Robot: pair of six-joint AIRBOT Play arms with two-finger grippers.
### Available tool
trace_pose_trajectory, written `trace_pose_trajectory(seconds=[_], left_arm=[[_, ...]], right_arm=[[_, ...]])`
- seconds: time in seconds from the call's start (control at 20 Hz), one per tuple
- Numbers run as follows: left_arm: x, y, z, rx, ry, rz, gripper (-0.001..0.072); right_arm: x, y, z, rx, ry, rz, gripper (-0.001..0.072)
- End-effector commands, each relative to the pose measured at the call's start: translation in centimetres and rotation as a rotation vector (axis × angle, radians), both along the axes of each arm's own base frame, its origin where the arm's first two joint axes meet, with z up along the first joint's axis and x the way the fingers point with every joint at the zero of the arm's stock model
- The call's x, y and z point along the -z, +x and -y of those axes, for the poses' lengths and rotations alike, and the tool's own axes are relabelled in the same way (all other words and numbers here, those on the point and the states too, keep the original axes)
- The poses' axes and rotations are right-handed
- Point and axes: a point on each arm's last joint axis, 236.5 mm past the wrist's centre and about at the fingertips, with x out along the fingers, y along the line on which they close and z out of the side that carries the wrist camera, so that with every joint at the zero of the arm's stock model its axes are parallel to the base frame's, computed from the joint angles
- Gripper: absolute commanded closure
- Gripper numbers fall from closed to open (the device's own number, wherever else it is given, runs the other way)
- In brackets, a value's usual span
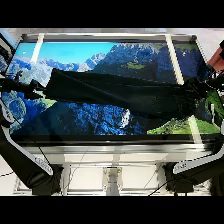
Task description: Fold the clothes and pants, and hang the long-sleeved shirts on hangers.
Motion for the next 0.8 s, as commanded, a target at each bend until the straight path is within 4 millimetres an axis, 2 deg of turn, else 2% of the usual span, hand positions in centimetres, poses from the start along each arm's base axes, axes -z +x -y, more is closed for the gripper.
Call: trace_pose_trajectory(seconds=[0.0, 0.15, 0.3, 0.5, 0.65, 0.7, 0.75], left_arm=[[0.2, 1.1, -0.2, -0.015, 0.026, 0.035, 0.0099], [0.6, 2.4, -0.1, -0.029, 0.069, 0.066, 0.01], [2.0, 1.9, -0.5, 0.002, 0.146, 0.025, 0.01], [2.5, 1.5, 2.5, 0.046, 0.041, -0.002, 0.0106], [1.4, 1.5, 4.1, 0.079, -0.03, 0.02, 0.0253], [1.0, 1.5, 4.6, 0.083, -0.055, 0.023, 0.0262], [0.8, 1.4, 5.0, 0.089, -0.073, 0.022, 0.0366]], right_arm=[[0.0, 0.0, 0.0, -0.001, 0.0, 0.001, 0.0026], [0.0, 0.0, 0.0, -0.001, -0.001, 0.001, 0.0027], [-0.1, 0.0, 0.0, -0.002, -0.001, 0.002, 0.0027], [0.0, 0.4, 0.2, 0.007, -0.01, 0.015, 0.0027], [0.0, 0.5, 0.3, 0.01, -0.014, 0.019, 0.0027], [0.0, 0.5, 0.3, 0.01, -0.014, 0.019, 0.0027], [0.0, 0.5, 0.3, 0.01, -0.014, 0.019, 0.0027]])
